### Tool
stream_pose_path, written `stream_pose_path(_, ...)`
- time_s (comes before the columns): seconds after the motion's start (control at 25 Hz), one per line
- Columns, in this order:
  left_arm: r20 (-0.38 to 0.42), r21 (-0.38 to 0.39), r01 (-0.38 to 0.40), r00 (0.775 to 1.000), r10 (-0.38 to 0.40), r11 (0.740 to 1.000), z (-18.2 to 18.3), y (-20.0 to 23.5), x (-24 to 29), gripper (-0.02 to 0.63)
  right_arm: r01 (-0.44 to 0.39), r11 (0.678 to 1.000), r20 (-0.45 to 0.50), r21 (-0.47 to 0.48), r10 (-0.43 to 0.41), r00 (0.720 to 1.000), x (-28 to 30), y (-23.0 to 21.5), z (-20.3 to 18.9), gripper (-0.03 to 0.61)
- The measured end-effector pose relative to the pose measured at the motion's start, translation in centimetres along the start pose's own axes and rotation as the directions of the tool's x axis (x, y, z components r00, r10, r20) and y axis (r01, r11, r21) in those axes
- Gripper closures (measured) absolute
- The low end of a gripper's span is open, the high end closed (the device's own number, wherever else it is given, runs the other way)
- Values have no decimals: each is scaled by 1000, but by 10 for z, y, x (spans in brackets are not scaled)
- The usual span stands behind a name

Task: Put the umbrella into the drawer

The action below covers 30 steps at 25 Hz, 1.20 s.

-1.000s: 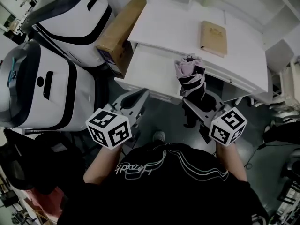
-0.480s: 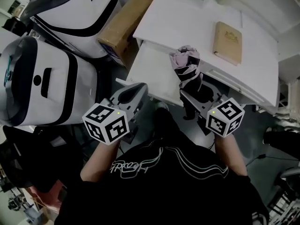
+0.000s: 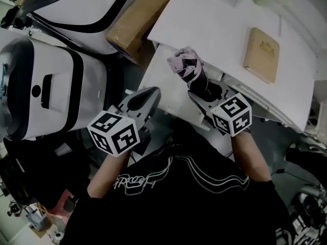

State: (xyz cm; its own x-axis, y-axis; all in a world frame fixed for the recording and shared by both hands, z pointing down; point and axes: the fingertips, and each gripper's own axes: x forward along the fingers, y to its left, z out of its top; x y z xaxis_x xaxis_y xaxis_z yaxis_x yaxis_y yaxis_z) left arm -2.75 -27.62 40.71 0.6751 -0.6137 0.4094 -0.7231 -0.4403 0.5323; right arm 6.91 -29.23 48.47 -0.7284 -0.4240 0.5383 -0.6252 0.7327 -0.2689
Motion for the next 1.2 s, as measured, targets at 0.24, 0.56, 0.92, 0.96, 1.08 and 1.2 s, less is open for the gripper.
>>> stream_pose_path(0.24, -9, -48, -57, 998, 57, 997, 3, 37, 16, 586, -36, 997, -150, -67, 26, 988, 54, -26, -28, 354)
stream_pose_path(0.56, -10, -117, -121, 993, 120, 986, 1, 71, 14, 586, -85, 992, -347, -96, 47, 937, 127, -47, -82, 354)
stream_pose_path(0.92, -14, -162, -166, 986, 166, 973, -7, 100, 11, 586, -75, 983, -538, -168, -27, 842, 186, -78, -148, 354)
stream_pose_path(0.96, -17, -167, -172, 985, 171, 971, -8, 102, 11, 587, -76, 980, -552, -181, -37, 833, 189, -81, -155, 354)
stream_pose_path(1.08, -24, -180, -184, 983, 183, 966, -12, 108, 11, 586, -81, 976, -580, -202, -53, 813, 201, -86, -168, 354)
stream_pose_path(1.2, -25, -189, -190, 982, 189, 963, -14, 112, 10, 586, -79, 971, -603, -224, -74, 794, 210, -88, -179, 351)
